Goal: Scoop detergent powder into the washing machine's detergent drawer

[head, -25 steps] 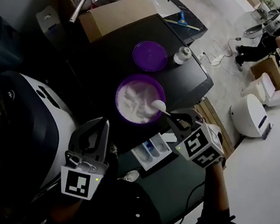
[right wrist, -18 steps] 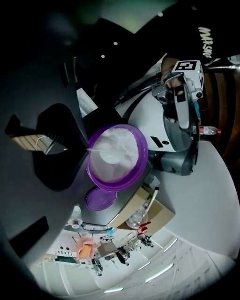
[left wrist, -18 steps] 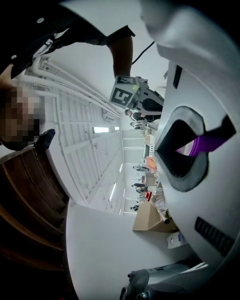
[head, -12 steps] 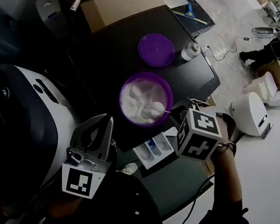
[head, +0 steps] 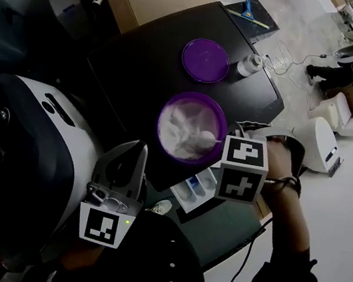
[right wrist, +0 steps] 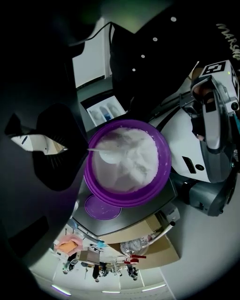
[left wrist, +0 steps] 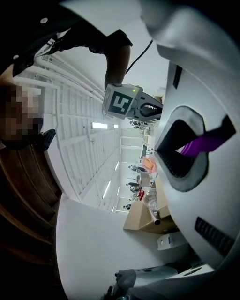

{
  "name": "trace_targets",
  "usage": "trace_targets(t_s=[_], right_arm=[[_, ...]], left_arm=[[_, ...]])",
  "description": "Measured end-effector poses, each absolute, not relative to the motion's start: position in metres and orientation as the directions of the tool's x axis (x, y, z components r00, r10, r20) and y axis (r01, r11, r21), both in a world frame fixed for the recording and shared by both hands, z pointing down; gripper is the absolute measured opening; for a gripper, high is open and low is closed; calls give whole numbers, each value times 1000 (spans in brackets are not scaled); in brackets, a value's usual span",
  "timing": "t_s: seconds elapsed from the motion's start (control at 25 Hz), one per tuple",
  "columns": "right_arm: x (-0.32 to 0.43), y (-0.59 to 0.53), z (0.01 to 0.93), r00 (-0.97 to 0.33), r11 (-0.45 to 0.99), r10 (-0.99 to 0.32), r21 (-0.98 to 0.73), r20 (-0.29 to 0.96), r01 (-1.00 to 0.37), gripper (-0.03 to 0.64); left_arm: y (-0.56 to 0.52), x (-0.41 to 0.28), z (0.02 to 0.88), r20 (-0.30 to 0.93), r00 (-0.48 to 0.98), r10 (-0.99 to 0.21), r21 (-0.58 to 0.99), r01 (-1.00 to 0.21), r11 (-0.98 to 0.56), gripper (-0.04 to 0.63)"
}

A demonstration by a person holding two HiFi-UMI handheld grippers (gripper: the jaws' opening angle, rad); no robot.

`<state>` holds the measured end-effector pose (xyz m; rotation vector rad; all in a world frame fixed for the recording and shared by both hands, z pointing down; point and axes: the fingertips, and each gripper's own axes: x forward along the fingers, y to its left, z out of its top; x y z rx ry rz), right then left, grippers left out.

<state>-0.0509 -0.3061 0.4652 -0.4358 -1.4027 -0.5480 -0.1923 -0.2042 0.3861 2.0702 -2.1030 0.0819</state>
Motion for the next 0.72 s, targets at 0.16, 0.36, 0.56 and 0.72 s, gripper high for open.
trace_targets(t_s=[0.16, 0.36, 0.56, 0.72], right_arm=[[-50, -305, 465, 157, 767, -120, -9, 980, 641, 32], [-47, -296, 465, 255, 714, -82, -122, 963, 689, 32], [-44, -285, 461, 300, 702, 63, -256, 952, 665, 32], [-44, -283, 460, 283, 723, 193, -332, 939, 606, 32]], left_arm=[[-207, -197, 389, 178, -14, -984, 100, -994, 32, 14], [-207, -202, 391, 182, -23, -983, 108, -993, 44, 14], [-207, -207, 391, 186, -31, -982, 116, -992, 53, 14], [-205, -210, 392, 186, -37, -982, 118, -991, 60, 14]])
